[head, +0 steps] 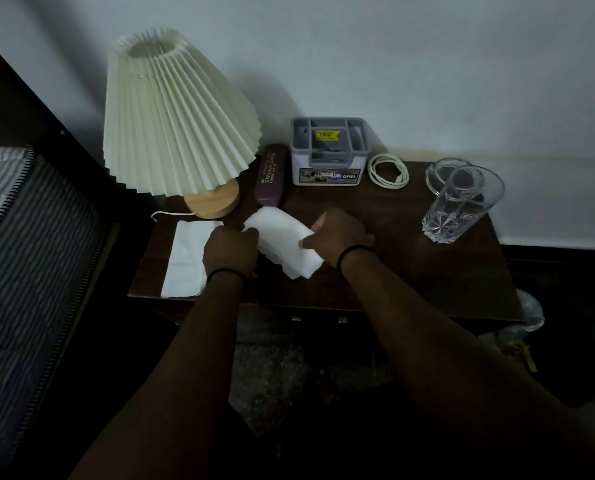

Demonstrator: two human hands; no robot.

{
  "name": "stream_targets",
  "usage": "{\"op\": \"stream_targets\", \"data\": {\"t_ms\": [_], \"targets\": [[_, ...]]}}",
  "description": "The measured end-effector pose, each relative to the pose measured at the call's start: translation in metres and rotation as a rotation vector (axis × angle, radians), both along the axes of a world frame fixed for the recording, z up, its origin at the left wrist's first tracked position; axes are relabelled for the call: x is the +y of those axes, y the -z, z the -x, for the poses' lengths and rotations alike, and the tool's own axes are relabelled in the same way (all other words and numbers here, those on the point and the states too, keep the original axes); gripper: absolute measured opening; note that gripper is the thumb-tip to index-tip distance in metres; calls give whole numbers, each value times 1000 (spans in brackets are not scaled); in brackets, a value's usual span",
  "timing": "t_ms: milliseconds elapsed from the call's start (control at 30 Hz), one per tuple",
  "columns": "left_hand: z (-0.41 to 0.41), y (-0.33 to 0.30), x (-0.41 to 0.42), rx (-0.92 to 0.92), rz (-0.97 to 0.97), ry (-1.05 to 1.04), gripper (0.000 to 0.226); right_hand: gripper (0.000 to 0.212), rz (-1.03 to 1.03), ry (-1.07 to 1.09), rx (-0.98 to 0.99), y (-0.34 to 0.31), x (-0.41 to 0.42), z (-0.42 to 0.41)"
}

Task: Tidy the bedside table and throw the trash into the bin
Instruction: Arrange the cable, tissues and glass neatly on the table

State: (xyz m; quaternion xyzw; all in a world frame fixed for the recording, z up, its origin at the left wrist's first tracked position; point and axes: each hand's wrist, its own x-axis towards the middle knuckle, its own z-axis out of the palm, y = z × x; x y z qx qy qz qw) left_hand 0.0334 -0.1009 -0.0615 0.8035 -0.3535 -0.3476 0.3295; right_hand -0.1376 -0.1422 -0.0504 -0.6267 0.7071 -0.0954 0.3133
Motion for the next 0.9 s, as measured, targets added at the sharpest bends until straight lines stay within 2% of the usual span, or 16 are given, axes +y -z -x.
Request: {"op": "stream_targets", "data": {"t_ms": [167,233,300,367,467,567,700,800,900], "targets": [[9,-11,6,-57,38,-40,27,22,-1,-11,-172,-8,7,9],[9,-12,6,-104,95,-7,31,16,115,7,-217,-15,13,16],[10,-11,6,-70,135,30,38,15,246,14,-285,-27,21,23],[14,-16,8,58,181,41,36,15,303,-7,-382,-41,26,29],[24,-29,17,414,248,17,31,16,302,-27,-541,-60,32,34],[26,-30,19,575,290,106,40,17,219,-34,-692,-72,35,38],[25,-26,17,851,298,211,41,15,40,-135,-764,-76,34,49],[28,-23,16,930,250,241,43,14,-6,-126,-778,-75,31,55],[28,-21,11,968,242,150,39,23,-38,25,-916,-70,29,58]]}}
